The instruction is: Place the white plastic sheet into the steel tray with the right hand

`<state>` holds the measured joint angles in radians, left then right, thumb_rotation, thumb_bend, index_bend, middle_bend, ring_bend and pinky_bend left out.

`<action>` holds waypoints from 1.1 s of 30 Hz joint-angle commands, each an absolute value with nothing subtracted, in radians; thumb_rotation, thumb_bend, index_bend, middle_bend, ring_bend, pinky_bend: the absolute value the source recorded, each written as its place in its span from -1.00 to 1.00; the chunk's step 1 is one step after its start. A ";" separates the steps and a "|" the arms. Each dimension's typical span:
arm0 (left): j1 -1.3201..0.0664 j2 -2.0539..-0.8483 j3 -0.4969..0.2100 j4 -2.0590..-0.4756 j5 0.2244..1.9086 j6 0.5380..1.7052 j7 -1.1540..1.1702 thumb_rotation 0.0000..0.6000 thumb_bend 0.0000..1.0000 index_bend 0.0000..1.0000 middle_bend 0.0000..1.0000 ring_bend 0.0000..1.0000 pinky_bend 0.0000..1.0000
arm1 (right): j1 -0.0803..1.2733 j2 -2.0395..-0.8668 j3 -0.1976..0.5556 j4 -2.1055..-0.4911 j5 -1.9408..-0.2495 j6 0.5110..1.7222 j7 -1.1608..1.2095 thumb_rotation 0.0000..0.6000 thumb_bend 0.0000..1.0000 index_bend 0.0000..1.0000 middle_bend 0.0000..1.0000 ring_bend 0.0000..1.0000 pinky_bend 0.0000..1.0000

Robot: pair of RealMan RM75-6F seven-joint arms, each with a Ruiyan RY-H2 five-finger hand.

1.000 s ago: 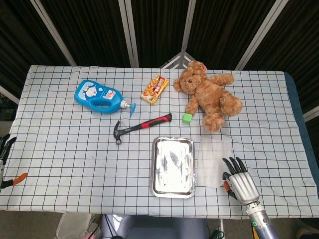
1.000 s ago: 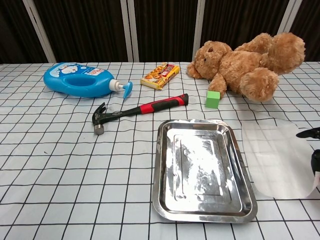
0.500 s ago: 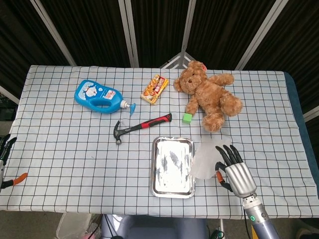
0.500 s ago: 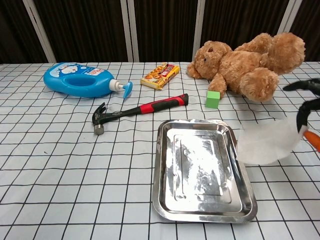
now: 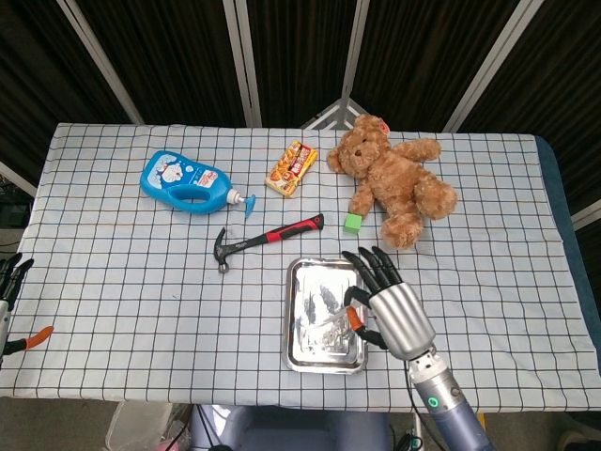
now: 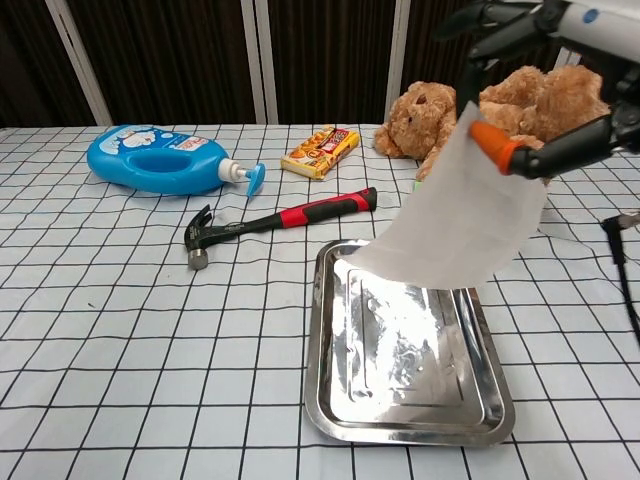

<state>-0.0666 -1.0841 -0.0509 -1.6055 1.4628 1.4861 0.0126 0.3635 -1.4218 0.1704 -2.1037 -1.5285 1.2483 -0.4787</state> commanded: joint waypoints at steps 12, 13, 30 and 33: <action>-0.068 -1.080 -0.046 -1.605 1.467 1.480 0.008 1.00 -1.00 -1.00 -1.00 -1.00 -1.00 | 0.342 -1.516 0.066 -1.972 -1.396 1.238 -0.502 1.00 0.19 0.28 -0.75 -1.00 -1.00; -0.069 -1.079 -0.046 -1.606 1.467 1.479 0.008 1.00 -1.00 -1.00 -1.00 -1.00 -1.00 | 0.340 -1.513 0.061 -1.958 -1.390 1.235 -0.493 1.00 0.19 0.28 -0.75 -1.00 -1.00; -0.067 -1.080 -0.048 -1.610 1.461 1.483 0.012 1.00 -1.00 -1.00 -1.00 -1.00 -1.00 | 0.373 -1.447 0.000 -1.849 -1.372 1.128 -0.444 1.00 0.19 0.31 -0.75 -1.00 -1.00; -0.067 -1.079 -0.047 -1.610 1.464 1.485 0.010 1.00 -1.00 -1.00 -1.00 -1.00 -1.00 | 0.376 -1.436 -0.006 -1.863 -1.376 1.123 -0.447 1.00 0.19 0.31 -0.75 -1.00 -1.00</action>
